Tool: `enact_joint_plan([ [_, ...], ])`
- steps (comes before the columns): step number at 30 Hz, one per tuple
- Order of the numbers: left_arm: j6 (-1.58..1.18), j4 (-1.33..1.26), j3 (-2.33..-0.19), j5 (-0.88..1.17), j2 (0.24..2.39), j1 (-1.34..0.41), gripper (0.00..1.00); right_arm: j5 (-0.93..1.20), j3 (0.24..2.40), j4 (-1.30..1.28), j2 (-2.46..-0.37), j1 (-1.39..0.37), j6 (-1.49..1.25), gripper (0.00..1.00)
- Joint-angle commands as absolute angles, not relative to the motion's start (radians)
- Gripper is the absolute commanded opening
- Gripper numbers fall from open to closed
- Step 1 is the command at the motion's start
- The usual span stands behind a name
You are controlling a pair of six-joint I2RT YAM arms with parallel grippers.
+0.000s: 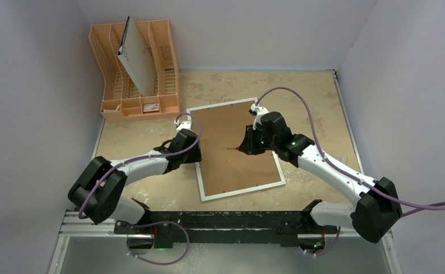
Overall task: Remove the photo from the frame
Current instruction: Release the photo frame item from the photo frame.
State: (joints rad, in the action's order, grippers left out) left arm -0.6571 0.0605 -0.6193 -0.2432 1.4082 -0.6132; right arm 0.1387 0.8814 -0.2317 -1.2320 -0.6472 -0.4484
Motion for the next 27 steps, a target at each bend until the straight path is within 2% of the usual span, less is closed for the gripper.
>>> enact_joint_plan([
  [1, -0.612, 0.034, -0.636, -0.248, 1.441, -0.607, 0.52, 0.123, 0.92, -0.229, -1.204, -0.647, -0.446, 0.0],
  [5, -0.565, 0.037, -0.638, -0.218, 1.466, -0.607, 0.43, 0.148, 0.925, -0.223, -1.211, -0.642, -0.438, 0.0],
  [9, -0.512, 0.03, -0.635, -0.169, 1.466, -0.608, 0.24, 0.177, 0.927, -0.203, -1.212, -0.628, -0.436, 0.0],
  [15, -0.408, 0.055, -0.668, -0.067, 1.484, -0.608, 0.07, 0.267, 0.927, -0.179, -1.242, -0.564, -0.437, 0.0],
  [27, -0.388, 0.091, -0.651, 0.04, 1.468, -0.609, 0.05, 0.512, 0.965, -0.117, -1.376, -0.474, -0.408, 0.0],
])
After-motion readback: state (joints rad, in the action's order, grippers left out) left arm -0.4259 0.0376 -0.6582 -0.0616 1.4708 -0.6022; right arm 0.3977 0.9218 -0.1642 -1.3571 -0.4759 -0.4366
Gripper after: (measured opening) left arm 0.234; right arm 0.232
